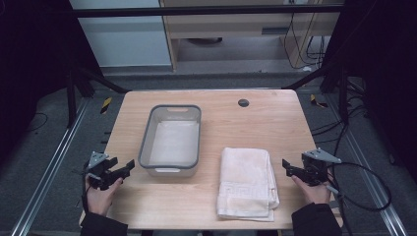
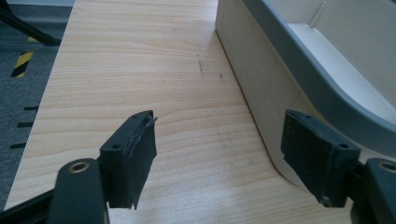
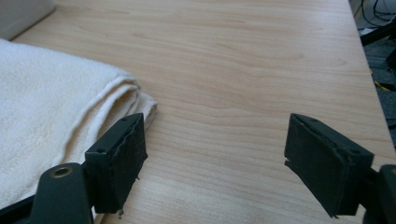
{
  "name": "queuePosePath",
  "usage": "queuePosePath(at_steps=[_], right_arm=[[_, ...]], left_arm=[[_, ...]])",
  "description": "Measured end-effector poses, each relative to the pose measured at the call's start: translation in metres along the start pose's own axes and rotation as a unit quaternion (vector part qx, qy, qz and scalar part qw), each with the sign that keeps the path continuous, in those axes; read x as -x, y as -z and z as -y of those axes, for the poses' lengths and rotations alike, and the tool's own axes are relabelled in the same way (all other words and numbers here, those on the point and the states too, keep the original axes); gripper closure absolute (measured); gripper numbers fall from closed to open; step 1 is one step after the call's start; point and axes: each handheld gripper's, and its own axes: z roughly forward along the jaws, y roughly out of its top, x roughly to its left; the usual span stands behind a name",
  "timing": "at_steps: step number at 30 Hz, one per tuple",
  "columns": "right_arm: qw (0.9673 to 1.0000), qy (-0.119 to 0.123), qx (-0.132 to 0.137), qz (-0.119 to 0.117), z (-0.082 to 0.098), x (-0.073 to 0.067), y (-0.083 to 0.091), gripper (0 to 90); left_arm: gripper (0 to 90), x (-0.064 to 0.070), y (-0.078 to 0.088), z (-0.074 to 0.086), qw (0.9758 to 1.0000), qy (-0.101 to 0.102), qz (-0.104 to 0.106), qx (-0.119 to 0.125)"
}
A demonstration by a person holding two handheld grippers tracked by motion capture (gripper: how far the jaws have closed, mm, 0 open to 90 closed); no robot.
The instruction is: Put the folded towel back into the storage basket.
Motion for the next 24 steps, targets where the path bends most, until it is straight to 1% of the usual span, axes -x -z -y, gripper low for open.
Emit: queuePosePath(at_steps=[1,3,4,7,8,9,10,11,14,15,16,17,19,24], right_arm=[[1.0000,0.001,0.006,0.003,-0.001,-0.001,0.003,22.1],[1.0000,0.000,0.005,0.001,-0.002,-0.001,0.004,22.4],[1.0000,0.004,0.005,0.003,-0.002,-0.001,0.004,23.0],[1.0000,0.002,0.006,-0.001,-0.003,-0.003,0.006,23.7],[0.9999,0.007,0.008,0.001,-0.004,-0.003,0.006,24.2],[0.9999,0.005,0.010,0.001,-0.004,-0.004,0.007,24.8],[0.9999,0.007,0.013,0.001,-0.005,-0.004,0.008,25.1],[0.9998,0.003,0.017,-0.002,-0.006,-0.004,0.010,26.1],[0.9998,0.001,0.020,-0.002,-0.008,-0.004,0.013,27.2],[0.9997,-0.001,0.024,-0.005,-0.009,-0.004,0.015,28.0],[0.9997,-0.001,0.026,-0.005,-0.009,-0.004,0.015,28.3],[0.9995,-0.001,0.029,-0.010,-0.011,-0.004,0.017,28.7],[0.9994,0.000,0.033,-0.013,-0.013,-0.006,0.019,29.4],[0.9991,0.002,0.037,-0.019,-0.016,-0.009,0.022,29.6]], left_arm=[[27.5,0.002,0.002,-0.001,1.0000,0.001,0.003,0.001],[28.5,0.003,0.003,-0.001,1.0000,-0.001,0.003,0.002],[29.5,0.004,0.005,-0.002,1.0000,-0.003,0.004,0.003],[32.6,0.006,0.009,-0.004,0.9999,-0.001,0.006,0.010],[32.6,0.007,0.010,-0.004,0.9999,0.000,0.007,0.014],[33.2,0.008,0.012,-0.005,0.9998,-0.001,0.008,0.016],[33.8,0.009,0.013,-0.005,0.9998,-0.001,0.007,0.020],[35.3,0.010,0.015,-0.006,0.9997,0.002,0.011,0.024],[36.6,0.013,0.018,-0.008,0.9995,0.002,0.015,0.027],[37.3,0.014,0.019,-0.008,0.9995,0.001,0.015,0.029],[37.7,0.015,0.020,-0.008,0.9994,0.001,0.017,0.030],[38.4,0.018,0.021,-0.009,0.9993,-0.001,0.020,0.032],[39.3,0.019,0.022,-0.009,0.9992,-0.003,0.021,0.033],[40.7,0.024,0.025,-0.012,0.9989,-0.005,0.024,0.040]])
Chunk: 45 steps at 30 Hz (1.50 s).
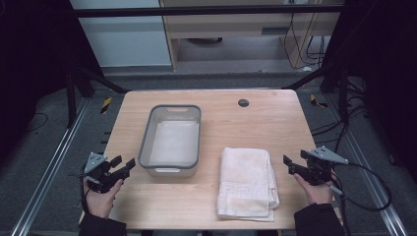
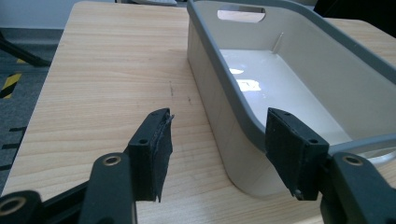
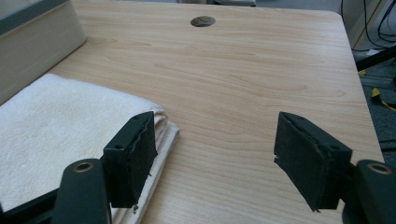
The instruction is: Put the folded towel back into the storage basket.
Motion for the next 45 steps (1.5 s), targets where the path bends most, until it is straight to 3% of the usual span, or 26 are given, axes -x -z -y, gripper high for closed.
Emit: queuePosePath(at_steps=[12,26,38,45], right_arm=[[0.9998,0.001,0.015,-0.014,-0.011,-0.008,0.007,32.3],[0.9992,0.008,0.024,-0.030,-0.027,-0.016,0.014,31.8],[0.9989,0.011,0.023,-0.039,-0.039,-0.020,0.015,29.5],[0.9986,0.006,0.028,-0.045,-0.048,-0.024,0.015,27.1]], left_arm=[[43.8,0.012,0.010,-0.010,0.9996,-0.001,0.015,0.022],[46.7,0.028,0.016,-0.020,0.9987,-0.020,0.033,0.034],[46.7,0.049,0.011,-0.032,0.9975,-0.040,0.045,0.038],[46.2,0.068,0.008,-0.042,0.9959,-0.057,0.055,0.043]])
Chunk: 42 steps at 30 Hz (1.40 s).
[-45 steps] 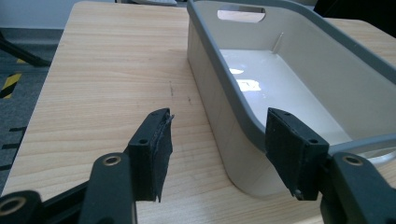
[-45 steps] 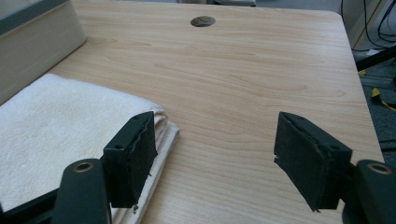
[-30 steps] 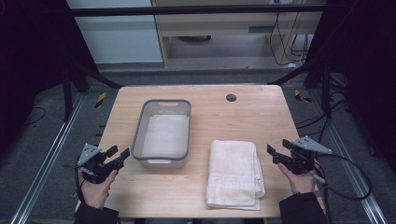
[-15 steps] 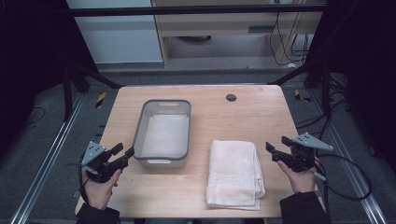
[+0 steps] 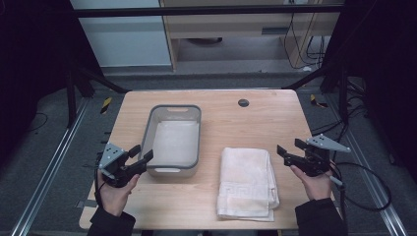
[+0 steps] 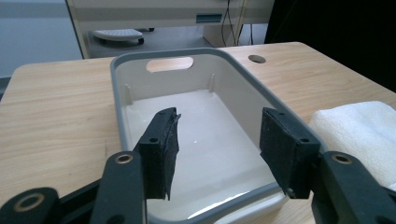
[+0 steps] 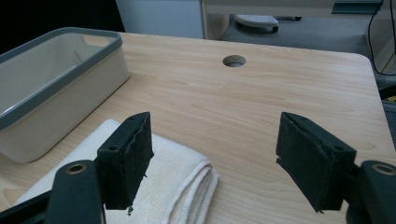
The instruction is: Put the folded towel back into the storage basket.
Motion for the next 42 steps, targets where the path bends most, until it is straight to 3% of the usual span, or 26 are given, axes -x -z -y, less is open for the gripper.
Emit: queuePosePath(at_steps=[20,42], right_arm=[[0.9991,0.018,-0.029,-0.027,0.002,-0.012,-0.016,20.6],[0.9971,0.029,-0.058,-0.038,0.009,-0.016,-0.026,17.4]], left_arm=[[43.5,0.056,-0.029,-0.011,0.9981,-0.035,0.050,-0.011],[42.2,0.116,-0.062,-0.009,0.9906,-0.086,0.099,-0.040]])
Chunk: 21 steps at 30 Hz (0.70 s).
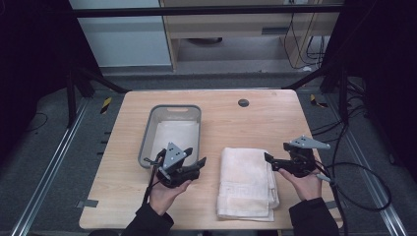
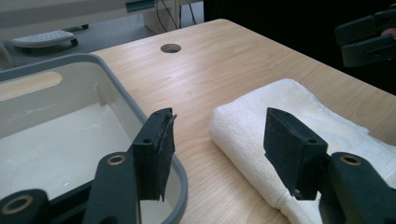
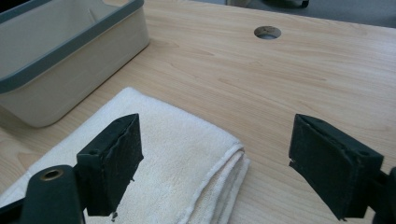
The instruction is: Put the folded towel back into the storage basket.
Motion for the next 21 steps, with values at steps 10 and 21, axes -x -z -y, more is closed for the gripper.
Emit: queuePosePath(at_steps=[10,21], right_arm=[[0.9999,-0.005,-0.013,-0.006,0.008,0.004,-0.006,18.3],[0.9990,0.014,-0.041,-0.003,0.015,0.000,-0.017,20.4]], left_arm=[[40.1,0.013,-0.018,0.002,0.9997,-0.010,0.012,-0.019],[39.6,0.023,-0.035,0.006,0.9989,-0.016,0.020,-0.040]])
